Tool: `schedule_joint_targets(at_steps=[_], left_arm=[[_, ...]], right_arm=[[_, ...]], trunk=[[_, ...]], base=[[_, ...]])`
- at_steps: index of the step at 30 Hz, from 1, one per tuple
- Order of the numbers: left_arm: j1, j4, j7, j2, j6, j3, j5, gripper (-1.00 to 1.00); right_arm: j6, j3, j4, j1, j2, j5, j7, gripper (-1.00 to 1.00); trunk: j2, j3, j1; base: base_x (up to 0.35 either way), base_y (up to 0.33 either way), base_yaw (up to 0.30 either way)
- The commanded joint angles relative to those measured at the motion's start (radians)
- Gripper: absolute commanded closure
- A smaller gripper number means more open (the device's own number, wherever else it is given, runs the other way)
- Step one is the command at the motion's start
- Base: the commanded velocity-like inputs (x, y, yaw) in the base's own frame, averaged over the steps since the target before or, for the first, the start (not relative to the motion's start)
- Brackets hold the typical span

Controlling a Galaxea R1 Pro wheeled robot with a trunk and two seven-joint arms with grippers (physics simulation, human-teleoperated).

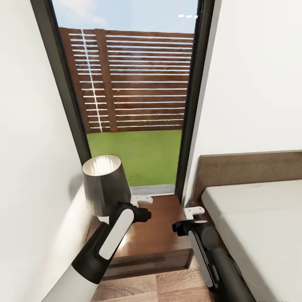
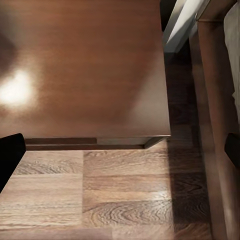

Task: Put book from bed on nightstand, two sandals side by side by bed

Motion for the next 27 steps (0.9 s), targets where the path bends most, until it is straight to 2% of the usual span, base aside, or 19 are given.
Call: schedule_joint_targets(at_steps=[1, 27], left_arm=[[-0.001, 0.000, 0.010, 0.000, 0.002, -0.001, 0.010, -1.00], [-0.001, 0.002, 0.007, -0.002, 0.002, -0.034, 0.010, -1.00]], right_arm=[[0.005, 0.001, 0.000, -0.001, 0.000, -0.001, -0.004, -1.00], [0.005, 0.010, 0.005, -0.001, 0.003, -0.006, -0.004, -1.00]], trunk=[[-0.001, -0.001, 0.000], [-0.001, -0.001, 0.000]], base=[[0.000, 0.000, -0.088], [0.000, 0.000, -0.022]])
